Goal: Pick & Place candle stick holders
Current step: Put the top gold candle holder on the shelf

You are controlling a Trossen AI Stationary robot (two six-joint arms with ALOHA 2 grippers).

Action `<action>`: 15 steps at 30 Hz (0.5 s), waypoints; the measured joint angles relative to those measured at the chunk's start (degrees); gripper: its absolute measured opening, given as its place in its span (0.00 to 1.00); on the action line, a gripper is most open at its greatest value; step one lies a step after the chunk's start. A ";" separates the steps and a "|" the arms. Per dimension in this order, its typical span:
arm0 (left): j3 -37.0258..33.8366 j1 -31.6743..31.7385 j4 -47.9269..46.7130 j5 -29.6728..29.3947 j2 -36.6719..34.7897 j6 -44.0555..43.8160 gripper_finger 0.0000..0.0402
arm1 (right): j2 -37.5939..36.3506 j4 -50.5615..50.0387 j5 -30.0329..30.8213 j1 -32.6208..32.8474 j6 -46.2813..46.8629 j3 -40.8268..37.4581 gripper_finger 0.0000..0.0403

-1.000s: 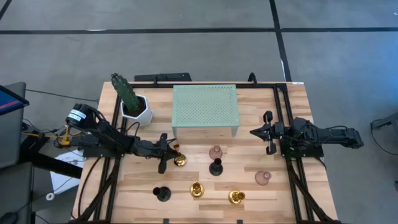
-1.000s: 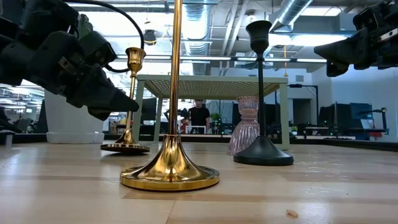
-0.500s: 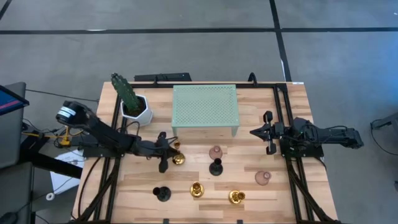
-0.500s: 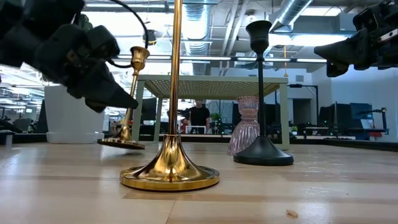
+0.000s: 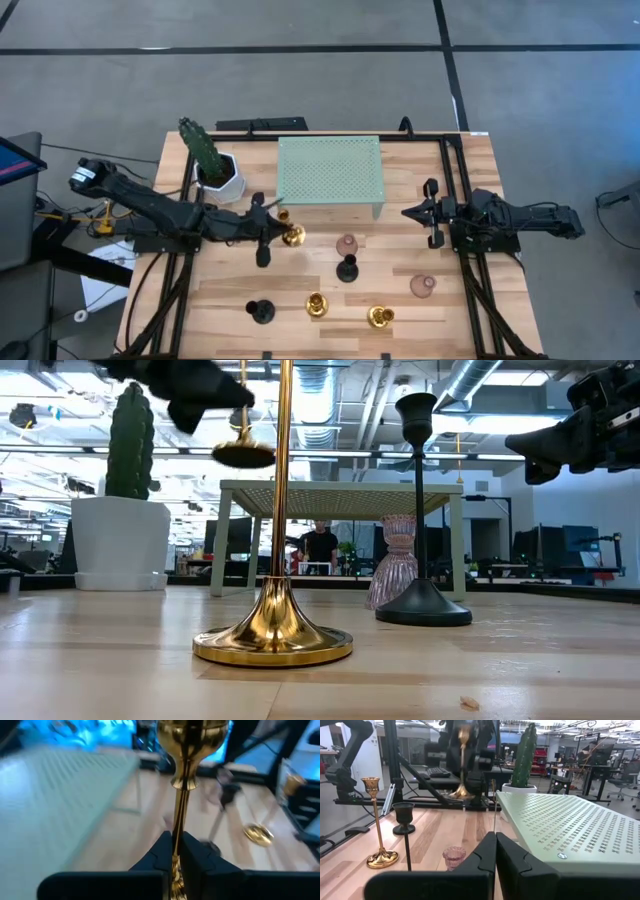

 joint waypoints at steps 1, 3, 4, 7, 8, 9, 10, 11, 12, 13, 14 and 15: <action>1.12 0.30 -0.99 -0.80 -0.22 1.15 0.03 | -0.01 0.12 0.01 0.00 0.00 0.01 0.00; 3.58 1.25 -2.90 -1.17 -0.40 3.49 0.03 | 0.01 -0.09 0.01 0.00 0.00 0.02 0.00; 4.83 1.99 -3.60 -1.35 -0.37 3.92 0.03 | 0.01 -0.02 0.01 0.00 0.00 0.00 0.00; 7.71 5.23 -5.24 -2.99 0.43 5.17 0.03 | 0.01 0.07 0.01 0.00 0.00 0.00 0.00; 8.24 6.47 -5.41 -3.65 0.84 5.66 0.04 | 0.01 0.16 0.01 0.00 0.00 0.00 0.00; 8.66 7.82 -5.64 -4.33 1.22 6.06 0.04 | 0.00 0.12 0.01 0.00 0.00 0.02 0.00; 9.15 9.23 -5.66 -5.31 1.70 6.45 0.04 | 0.01 0.04 0.01 0.00 0.00 0.00 0.00; 9.63 10.57 -5.35 -6.23 2.18 6.59 0.04 | 0.01 0.10 0.01 0.00 0.00 0.01 0.00; 9.89 11.92 -5.22 -7.28 2.55 6.60 0.04 | -0.01 0.14 0.01 0.00 0.00 0.02 0.00; 10.05 13.28 -5.07 -8.21 3.00 6.61 0.04 | -0.01 0.07 0.03 0.00 0.00 0.01 0.00; 10.25 14.60 -4.71 -8.67 3.63 6.65 0.04 | 0.01 0.07 0.03 0.00 0.00 0.02 0.00; 10.43 15.96 -4.18 -8.66 4.26 6.84 0.04 | 0.01 0.13 0.03 0.00 0.00 0.00 0.00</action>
